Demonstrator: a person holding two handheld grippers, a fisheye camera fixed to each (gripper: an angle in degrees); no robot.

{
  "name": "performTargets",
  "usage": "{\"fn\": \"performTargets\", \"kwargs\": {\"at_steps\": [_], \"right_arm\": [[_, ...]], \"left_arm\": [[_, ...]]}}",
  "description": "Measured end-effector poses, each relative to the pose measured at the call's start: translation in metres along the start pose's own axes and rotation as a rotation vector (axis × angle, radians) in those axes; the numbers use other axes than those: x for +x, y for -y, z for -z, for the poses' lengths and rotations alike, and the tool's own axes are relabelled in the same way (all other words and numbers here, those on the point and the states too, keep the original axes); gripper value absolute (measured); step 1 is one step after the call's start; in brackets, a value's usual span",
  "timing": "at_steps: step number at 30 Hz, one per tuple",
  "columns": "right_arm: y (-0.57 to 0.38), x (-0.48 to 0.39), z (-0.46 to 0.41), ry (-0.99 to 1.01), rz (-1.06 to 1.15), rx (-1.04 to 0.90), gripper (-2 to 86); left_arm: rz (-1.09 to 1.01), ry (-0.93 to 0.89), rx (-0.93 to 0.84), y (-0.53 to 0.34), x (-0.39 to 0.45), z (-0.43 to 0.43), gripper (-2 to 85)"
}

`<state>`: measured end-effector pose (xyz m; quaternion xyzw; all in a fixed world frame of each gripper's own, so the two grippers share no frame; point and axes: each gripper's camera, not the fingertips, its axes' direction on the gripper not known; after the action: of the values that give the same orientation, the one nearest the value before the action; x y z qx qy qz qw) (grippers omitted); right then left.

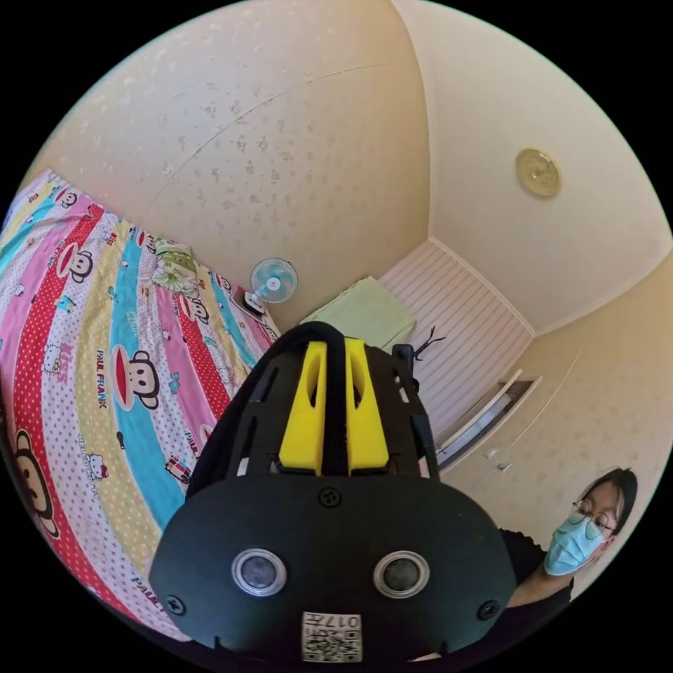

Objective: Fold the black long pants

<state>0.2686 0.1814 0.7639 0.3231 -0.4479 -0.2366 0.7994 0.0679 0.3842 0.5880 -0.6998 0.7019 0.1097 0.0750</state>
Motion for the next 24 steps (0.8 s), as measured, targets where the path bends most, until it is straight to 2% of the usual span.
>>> {"fn": "performTargets", "kwargs": {"at_steps": [2,4,9,11,13,16,17,20,24], "right_arm": [[-0.045,0.041,-0.024,-0.064,-0.061,-0.085,-0.4],[-0.098,0.072,-0.040,-0.084,-0.095,-0.143,-0.2],[-0.272,0.134,-0.053,0.071,-0.253,-0.190,1.8],[-0.345,0.148,-0.048,0.081,-0.356,-0.194,6.5],[-0.381,0.153,-0.033,0.068,-0.413,-0.131,9.3],[-0.404,0.159,-0.005,0.049,-0.486,0.053,13.9],[-0.400,0.167,-0.004,0.029,-0.514,0.054,16.5],[-0.377,0.186,-0.026,0.027,-0.553,-0.025,22.2],[-0.355,0.207,-0.070,0.102,-0.593,-0.057,21.6]], "left_arm": [[-0.023,0.145,-0.112,-0.045,-0.045,-0.026,4.8],[-0.027,0.195,-0.205,-0.094,-0.081,-0.042,4.8],[0.078,0.112,-0.353,-0.248,-0.145,-0.048,5.9],[0.152,0.149,-0.423,-0.300,-0.159,-0.039,10.8],[0.212,0.185,-0.383,-0.315,-0.168,-0.018,13.8],[0.283,0.213,-0.215,-0.299,-0.188,0.021,15.1],[0.316,0.206,-0.174,-0.286,-0.201,0.028,15.4],[0.414,0.178,-0.208,-0.248,-0.240,0.014,19.3],[0.485,0.264,-0.355,-0.227,-0.272,-0.028,23.7]]}}
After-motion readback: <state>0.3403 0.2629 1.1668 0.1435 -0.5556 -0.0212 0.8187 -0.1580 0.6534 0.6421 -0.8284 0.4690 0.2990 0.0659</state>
